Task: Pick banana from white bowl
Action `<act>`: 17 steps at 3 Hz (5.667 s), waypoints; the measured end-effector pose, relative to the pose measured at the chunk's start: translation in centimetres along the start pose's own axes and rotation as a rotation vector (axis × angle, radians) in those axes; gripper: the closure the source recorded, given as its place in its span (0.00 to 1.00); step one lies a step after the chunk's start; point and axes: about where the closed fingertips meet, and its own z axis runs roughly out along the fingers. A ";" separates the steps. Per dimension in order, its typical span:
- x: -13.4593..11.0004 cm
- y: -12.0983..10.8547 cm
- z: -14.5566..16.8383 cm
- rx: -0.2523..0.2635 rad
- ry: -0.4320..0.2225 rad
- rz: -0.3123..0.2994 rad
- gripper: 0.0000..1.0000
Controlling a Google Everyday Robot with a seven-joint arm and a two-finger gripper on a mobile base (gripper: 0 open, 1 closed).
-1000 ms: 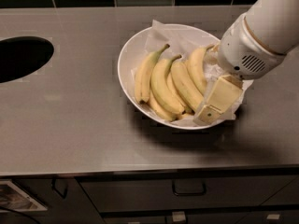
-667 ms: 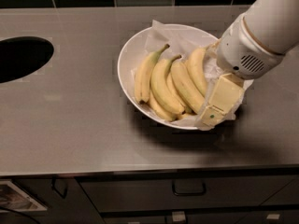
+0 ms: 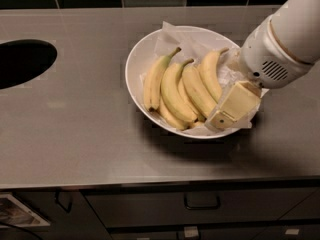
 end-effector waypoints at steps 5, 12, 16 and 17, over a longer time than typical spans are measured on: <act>-0.6 1.1 2.4 0.125 0.009 0.159 0.39; 1.3 0.2 3.7 0.238 0.090 0.230 0.54; 3.0 -0.4 6.1 0.215 0.113 0.258 0.71; 3.0 -0.4 6.1 0.215 0.113 0.258 0.95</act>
Offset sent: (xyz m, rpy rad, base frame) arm -0.0018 0.0058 -0.0194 0.0705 0.0022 -0.1546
